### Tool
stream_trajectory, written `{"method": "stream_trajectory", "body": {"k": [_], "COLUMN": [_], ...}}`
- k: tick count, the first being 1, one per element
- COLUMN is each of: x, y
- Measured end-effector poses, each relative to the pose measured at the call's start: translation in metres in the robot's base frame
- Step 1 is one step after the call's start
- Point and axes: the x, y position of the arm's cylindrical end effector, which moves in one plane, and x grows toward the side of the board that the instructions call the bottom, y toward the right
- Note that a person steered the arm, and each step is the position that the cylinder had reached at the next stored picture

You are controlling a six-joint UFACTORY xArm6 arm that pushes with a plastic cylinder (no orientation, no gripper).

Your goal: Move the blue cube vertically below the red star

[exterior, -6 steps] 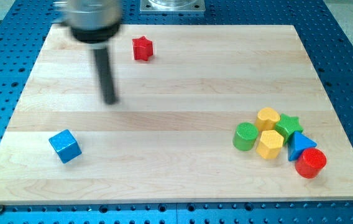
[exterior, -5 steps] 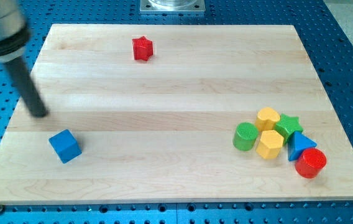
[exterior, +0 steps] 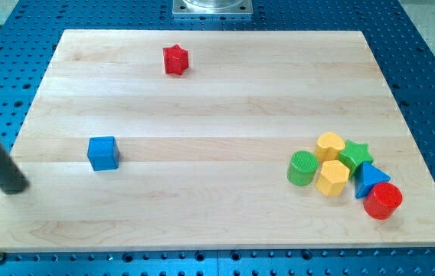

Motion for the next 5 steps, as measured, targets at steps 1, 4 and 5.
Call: {"method": "stream_trajectory", "body": {"k": [1, 4, 5], "x": [-0.008, -0.104, -0.138], "y": [0.044, 0.151, 0.156]}}
